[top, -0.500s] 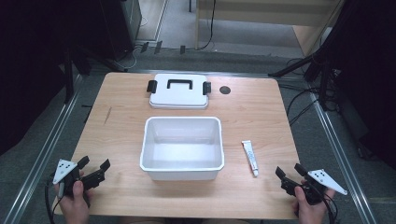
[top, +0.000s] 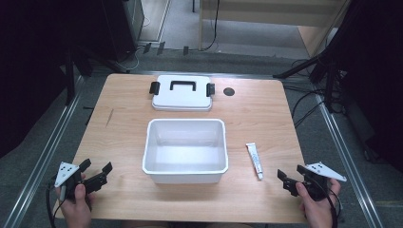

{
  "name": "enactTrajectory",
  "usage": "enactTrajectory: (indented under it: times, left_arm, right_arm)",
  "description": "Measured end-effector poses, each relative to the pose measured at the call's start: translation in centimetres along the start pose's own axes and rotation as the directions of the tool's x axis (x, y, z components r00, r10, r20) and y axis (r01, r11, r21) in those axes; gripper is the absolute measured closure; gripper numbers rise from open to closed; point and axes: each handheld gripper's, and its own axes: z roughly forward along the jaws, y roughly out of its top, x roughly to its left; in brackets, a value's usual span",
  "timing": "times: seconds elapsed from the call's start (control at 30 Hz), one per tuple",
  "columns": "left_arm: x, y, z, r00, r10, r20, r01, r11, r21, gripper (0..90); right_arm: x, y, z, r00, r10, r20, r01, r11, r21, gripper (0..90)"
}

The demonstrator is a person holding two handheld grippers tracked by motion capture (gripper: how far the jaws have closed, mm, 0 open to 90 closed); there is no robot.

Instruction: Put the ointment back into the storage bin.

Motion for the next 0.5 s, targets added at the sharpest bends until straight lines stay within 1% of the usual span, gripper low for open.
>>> enactTrajectory:
  times: [0.07, 0.1, 0.13, 0.17, 0.2, 0.23, 0.3, 0.33, 0.37, 0.43, 0.47, 0.5]
  left_arm:
    - [0.0, 0.0, 0.0, 1.0000, -0.004, 0.002, 0.004, 1.0000, 0.000, 14.3]
    - [0.0, 0.0, 0.0, 1.0000, -0.007, 0.002, 0.007, 1.0000, -0.001, 14.3]
    - [0.0, 0.0, 0.0, 1.0000, -0.008, 0.002, 0.008, 1.0000, -0.001, 14.3]
    - [0.0, 0.0, 0.0, 1.0000, -0.007, 0.003, 0.007, 1.0000, 0.000, 14.3]
    - [0.0, 0.0, 0.0, 1.0000, -0.007, 0.002, 0.007, 1.0000, -0.001, 14.3]
    - [0.0, 0.0, 0.0, 1.0000, -0.007, 0.002, 0.007, 1.0000, 0.000, 14.3]
    - [0.0, 0.0, 0.0, 1.0000, -0.007, 0.002, 0.007, 1.0000, 0.002, 14.3]
    - [0.0, 0.0, 0.0, 1.0000, -0.007, 0.002, 0.007, 1.0000, 0.002, 14.3]
    - [0.0, 0.0, 0.0, 1.0000, -0.007, 0.002, 0.007, 1.0000, 0.002, 14.3]
    - [0.0, 0.0, 0.0, 1.0000, -0.007, 0.001, 0.007, 1.0000, 0.002, 14.3]
    - [0.0, 0.0, 0.0, 1.0000, -0.007, 0.001, 0.007, 1.0000, 0.003, 14.3]
    - [0.0, 0.0, 0.0, 1.0000, -0.007, 0.002, 0.007, 1.0000, 0.003, 14.3]
  right_arm:
    - [0.3, 0.6, 0.1, 0.9985, -0.045, 0.031, 0.043, 0.997, 0.067, 19.4]
    - [0.4, 0.9, 0.2, 0.9976, -0.058, 0.038, 0.054, 0.992, 0.111, 19.2]
    - [0.5, 1.4, 0.4, 0.9961, -0.081, 0.035, 0.073, 0.980, 0.188, 19.0]
    - [0.5, 1.7, 0.5, 0.9960, -0.083, 0.033, 0.073, 0.969, 0.234, 18.6]
    - [0.5, 2.0, 0.6, 0.9947, -0.097, 0.034, 0.084, 0.960, 0.267, 18.2]
    - [0.6, 2.3, 0.7, 0.9934, -0.110, 0.032, 0.096, 0.951, 0.294, 18.2]
    - [0.6, 3.0, 0.7, 0.9925, -0.121, 0.012, 0.110, 0.931, 0.349, 18.1]
    - [0.6, 3.0, 0.7, 0.9925, -0.121, 0.012, 0.110, 0.931, 0.349, 18.1]
    - [0.7, 3.5, 0.7, 0.9911, -0.133, 0.005, 0.121, 0.919, 0.376, 17.9]
    - [0.9, 4.2, 0.8, 0.9908, -0.135, -0.004, 0.124, 0.896, 0.425, 17.2]
    - [1.1, 4.6, 0.9, 0.9883, -0.152, -0.012, 0.141, 0.880, 0.453, 17.0]
    - [1.2, 4.8, 1.0, 0.9867, -0.162, -0.017, 0.150, 0.869, 0.472, 16.9]
